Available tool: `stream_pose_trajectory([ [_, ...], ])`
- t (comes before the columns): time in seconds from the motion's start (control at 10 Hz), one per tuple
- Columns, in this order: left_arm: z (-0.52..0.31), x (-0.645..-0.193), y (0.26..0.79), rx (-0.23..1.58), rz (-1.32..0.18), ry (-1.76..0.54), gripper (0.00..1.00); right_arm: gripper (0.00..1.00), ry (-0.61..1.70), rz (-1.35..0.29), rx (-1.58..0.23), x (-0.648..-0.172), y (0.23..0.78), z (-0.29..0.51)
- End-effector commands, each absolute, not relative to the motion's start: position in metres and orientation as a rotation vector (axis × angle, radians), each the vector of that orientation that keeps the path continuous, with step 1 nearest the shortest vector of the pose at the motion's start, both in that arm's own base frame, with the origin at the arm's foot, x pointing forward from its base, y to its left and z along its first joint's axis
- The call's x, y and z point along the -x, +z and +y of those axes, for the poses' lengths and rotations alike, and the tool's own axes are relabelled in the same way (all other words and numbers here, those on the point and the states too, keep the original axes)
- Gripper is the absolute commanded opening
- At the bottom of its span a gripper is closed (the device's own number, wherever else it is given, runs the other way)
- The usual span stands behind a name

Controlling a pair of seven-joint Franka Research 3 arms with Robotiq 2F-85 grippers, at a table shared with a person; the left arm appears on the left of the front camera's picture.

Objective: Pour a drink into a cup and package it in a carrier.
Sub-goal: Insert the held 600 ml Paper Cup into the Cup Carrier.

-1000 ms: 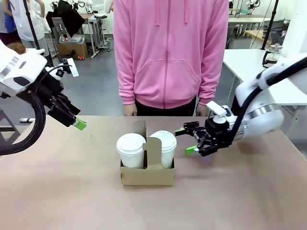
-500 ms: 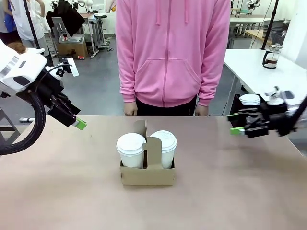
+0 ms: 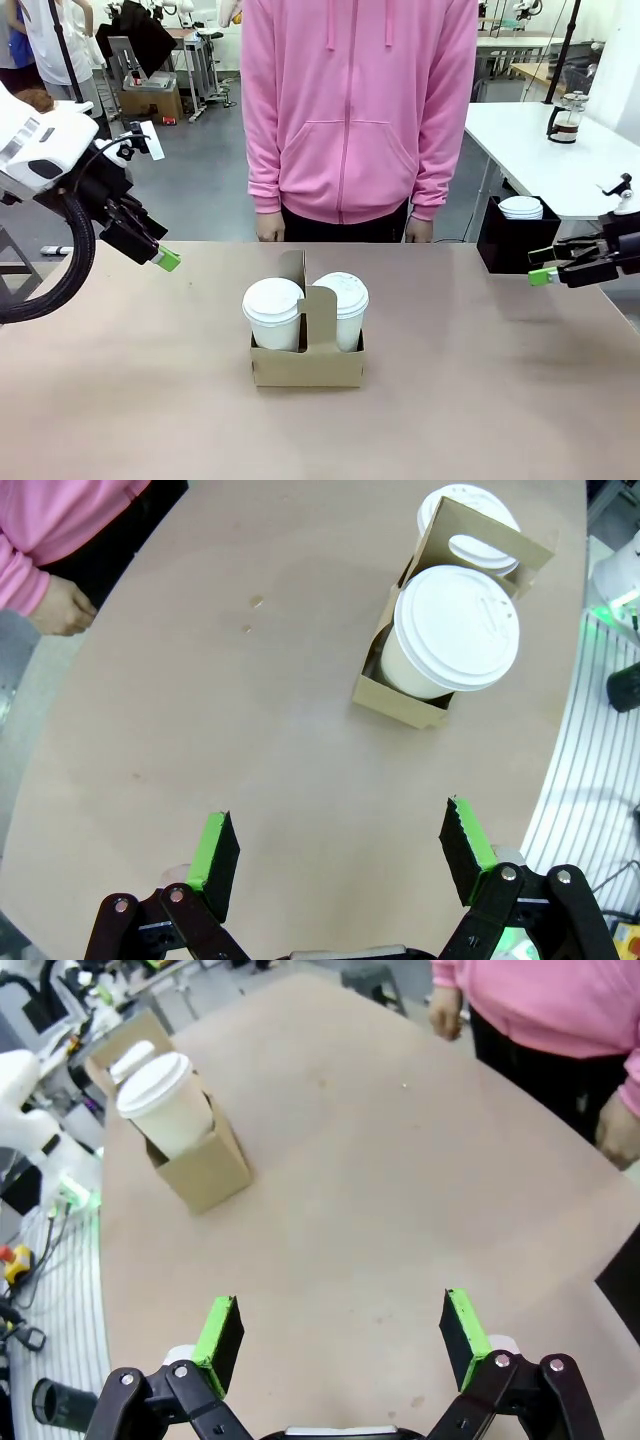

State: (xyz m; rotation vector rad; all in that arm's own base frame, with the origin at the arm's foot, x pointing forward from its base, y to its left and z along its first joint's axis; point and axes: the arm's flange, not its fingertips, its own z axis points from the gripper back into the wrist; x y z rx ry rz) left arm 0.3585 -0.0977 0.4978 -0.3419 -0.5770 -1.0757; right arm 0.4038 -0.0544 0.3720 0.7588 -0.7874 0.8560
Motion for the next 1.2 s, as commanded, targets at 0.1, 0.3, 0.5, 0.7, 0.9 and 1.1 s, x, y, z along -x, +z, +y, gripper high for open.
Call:
stream_pose_trajectory([
  [0.1,-0.098,-0.358,0.498,0.365,-0.584,-1.074,1.0,1.0,0.856,-0.787,-0.759,-0.404,0.372,-0.054],
  [0.3,-0.098,-0.358,0.498,0.365,-0.584,-1.074,1.0,1.0,0.856,-0.787,-0.759,-0.404,0.372,-0.054],
  [0.5,-0.098,-0.358,0.498,0.365,-0.584,-1.074,1.0,1.0,0.856,-0.787,-0.759,-0.404,0.372,-0.054],
  [0.7,-0.098,-0.358,0.498,0.365,-0.584,-1.074,1.0,1.0,0.856,-0.787,-0.759,-0.404,0.372,-0.054],
  [0.9,-0.098,-0.358,0.498,0.365,-0.584,-1.074,1.0,1.0,0.856,-0.787,-0.759,-0.404,0.372,-0.054],
  [1.1,-0.098,-0.358,0.498,0.365,-0.584,-1.074,1.0,1.0,0.856,-0.787,-0.759,-0.404,0.372,-0.054],
])
